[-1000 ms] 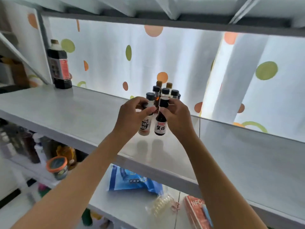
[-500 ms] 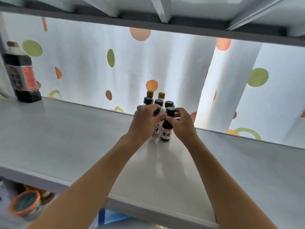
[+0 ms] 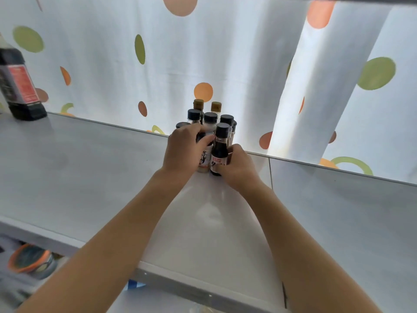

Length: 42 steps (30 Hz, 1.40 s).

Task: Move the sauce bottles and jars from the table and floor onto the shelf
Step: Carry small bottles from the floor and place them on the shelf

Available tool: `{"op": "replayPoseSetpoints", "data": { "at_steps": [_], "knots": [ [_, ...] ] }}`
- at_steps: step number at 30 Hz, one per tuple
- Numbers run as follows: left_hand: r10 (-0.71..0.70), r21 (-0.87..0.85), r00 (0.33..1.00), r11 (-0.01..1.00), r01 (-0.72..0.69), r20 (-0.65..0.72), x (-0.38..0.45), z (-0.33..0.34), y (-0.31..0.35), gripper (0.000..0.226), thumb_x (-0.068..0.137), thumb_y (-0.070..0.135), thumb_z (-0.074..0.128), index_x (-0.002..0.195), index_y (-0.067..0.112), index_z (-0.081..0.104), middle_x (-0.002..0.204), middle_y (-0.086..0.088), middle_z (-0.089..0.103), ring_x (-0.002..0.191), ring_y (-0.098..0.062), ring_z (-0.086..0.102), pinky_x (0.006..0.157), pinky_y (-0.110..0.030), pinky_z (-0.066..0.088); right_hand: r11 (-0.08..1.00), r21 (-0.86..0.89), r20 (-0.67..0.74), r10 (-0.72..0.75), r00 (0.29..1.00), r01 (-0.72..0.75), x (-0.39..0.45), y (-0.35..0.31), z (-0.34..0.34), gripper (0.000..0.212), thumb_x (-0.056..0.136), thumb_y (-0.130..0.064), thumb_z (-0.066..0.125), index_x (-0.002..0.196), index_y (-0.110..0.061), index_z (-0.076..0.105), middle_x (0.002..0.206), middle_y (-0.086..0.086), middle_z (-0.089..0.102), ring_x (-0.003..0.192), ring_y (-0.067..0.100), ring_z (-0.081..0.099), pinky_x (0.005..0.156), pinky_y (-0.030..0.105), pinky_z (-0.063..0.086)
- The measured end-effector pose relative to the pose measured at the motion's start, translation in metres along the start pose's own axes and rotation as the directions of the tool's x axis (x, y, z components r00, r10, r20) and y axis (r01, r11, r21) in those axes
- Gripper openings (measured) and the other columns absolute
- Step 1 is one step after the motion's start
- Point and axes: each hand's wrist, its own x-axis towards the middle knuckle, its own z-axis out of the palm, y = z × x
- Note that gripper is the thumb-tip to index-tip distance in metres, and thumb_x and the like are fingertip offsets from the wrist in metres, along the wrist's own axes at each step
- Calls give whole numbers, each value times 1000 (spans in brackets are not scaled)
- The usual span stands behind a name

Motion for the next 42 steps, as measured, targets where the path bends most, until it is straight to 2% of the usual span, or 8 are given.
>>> {"op": "replayPoseSetpoints", "data": {
  "at_steps": [3, 5, 8, 11, 18, 26, 35, 42],
  "knots": [
    [57, 29, 998, 998, -57, 22, -3, 0, 0, 27, 83, 26, 75, 104, 9, 72, 95, -7, 69, 90, -21, 61, 76, -24, 41, 997, 64, -20, 52, 998, -50, 5, 6, 2, 47, 80, -17, 78, 113, -12, 45, 104, 4, 63, 92, 22, 59, 62, 26, 41],
    [111, 93, 993, 989, -115, 47, -3, 1, -2, 31, 81, 23, 76, 108, 10, 70, 102, -6, 68, 100, -23, 58, 81, -27, 45, 995, 78, -32, 62, 998, -60, 6, 8, 1, 43, 79, -17, 79, 108, -14, 47, 95, -2, 60, 87, 17, 55, 58, 20, 37],
    [145, 211, 989, 967, -146, 19, -4, 3, -6, 30, 80, 22, 76, 108, 13, 70, 106, -2, 68, 105, -26, 54, 78, -35, 48, 995, 74, -57, 68, 996, -64, 6, 10, 0, 33, 79, -17, 78, 104, -15, 56, 85, -10, 52, 86, 15, 53, 62, 24, 37],
    [166, 294, 986, 943, -155, -11, -2, 4, -9, 30, 80, 26, 77, 106, 13, 70, 103, -2, 70, 102, -27, 55, 73, -34, 47, 997, 58, -81, 55, 995, -51, 6, 12, 3, 27, 82, -18, 73, 108, -14, 66, 87, -6, 59, 89, 19, 58, 71, 27, 40],
    [187, 404, 981, 902, -150, -54, 2, 7, -17, 31, 78, 35, 77, 101, 15, 71, 98, 2, 71, 97, -27, 52, 76, -35, 41, 999, 44, -109, 24, 994, -19, 7, 12, 12, 27, 85, -19, 69, 112, -15, 66, 96, -2, 66, 90, 19, 60, 71, 28, 40],
    [188, 386, 981, 909, -159, -37, 3, 14, -19, 35, 80, 34, 75, 109, 17, 68, 111, 2, 70, 121, -27, 47, 89, -35, 34, 999, 0, -148, 46, 988, -46, 10, 15, 17, 24, 85, -24, 72, 106, -13, 64, 99, 2, 68, 93, 21, 62, 75, 32, 46],
    [189, 365, 981, 912, -188, 34, -1, 13, -23, 48, 77, 28, 76, 120, 12, 62, 125, -5, 62, 129, -30, 44, 99, -42, 35, 997, 18, -131, 75, 989, -73, 5, 11, 16, 25, 86, -23, 72, 106, -14, 60, 93, -2, 63, 90, 20, 61, 76, 31, 47],
    [235, 325, 972, 919, -225, 10, -11, 6, -18, 46, 78, 17, 70, 121, 7, 60, 130, -11, 56, 132, -33, 41, 107, -45, 32, 984, -134, -96, 102, 990, -115, -7, 6, 13, 31, 86, -12, 65, 116, -14, 56, 101, 0, 58, 99, 22, 58, 80, 28, 44]
  ]
}}
